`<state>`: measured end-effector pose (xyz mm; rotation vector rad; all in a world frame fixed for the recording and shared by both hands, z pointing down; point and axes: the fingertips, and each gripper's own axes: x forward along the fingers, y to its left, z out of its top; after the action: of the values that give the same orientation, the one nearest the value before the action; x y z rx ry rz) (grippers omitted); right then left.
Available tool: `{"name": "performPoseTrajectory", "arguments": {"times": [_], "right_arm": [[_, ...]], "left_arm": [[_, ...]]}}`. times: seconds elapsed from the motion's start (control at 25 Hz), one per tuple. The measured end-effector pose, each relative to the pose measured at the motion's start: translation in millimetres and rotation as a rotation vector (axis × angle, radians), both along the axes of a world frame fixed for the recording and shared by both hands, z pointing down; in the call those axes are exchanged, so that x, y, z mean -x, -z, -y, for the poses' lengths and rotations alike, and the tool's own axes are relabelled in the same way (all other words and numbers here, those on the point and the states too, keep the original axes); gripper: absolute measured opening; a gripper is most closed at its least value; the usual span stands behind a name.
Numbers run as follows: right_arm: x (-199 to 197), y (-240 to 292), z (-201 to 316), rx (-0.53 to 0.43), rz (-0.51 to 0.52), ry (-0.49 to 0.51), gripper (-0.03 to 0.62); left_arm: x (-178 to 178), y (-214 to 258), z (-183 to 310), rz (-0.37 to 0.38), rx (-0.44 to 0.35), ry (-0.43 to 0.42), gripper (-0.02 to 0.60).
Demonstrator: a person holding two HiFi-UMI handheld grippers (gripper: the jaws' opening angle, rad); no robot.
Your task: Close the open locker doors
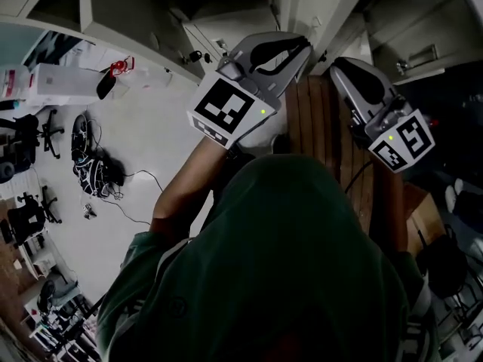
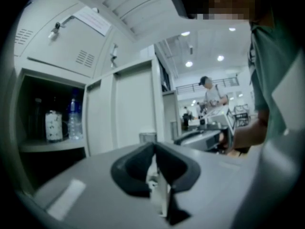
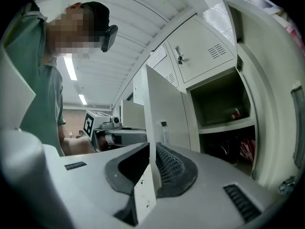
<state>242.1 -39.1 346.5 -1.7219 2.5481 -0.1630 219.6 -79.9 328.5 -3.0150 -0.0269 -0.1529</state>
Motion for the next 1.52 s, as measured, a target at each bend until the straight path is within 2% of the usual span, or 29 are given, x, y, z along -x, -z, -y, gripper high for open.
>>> {"name": "performPoseTrajectory", "arguments": {"times": [0.12,0.24,0.44,0.96,1.08,1.52], "right_arm": [[0,18,-8,-0.029,0.0,-0.004,0.04],[3,41,-14,-0.067,0.0,0.005,0.032],[25,71,-24,-0.107,-0.006,0.06,0.006],[85,98,-7,-0.099,-0.079,0.223,0.005],[96,97,0,-0.09,-0.119,0.237,0.004],[131,102,23,-0.094,-0.115,0.281,0.004]], "left_arm": [[-4,9,-5,-0.01,-0.012,-0.018,0.018],[-1,27,-8,-0.052,-0.031,-0.027,0.018],[34,50,-20,-0.1,-0.018,-0.012,0.018],[140,67,1,-0.067,-0.016,0.174,0.018],[158,67,10,-0.063,-0.013,0.214,0.018],[203,69,35,-0.072,-0.014,0.289,0.018]]}}
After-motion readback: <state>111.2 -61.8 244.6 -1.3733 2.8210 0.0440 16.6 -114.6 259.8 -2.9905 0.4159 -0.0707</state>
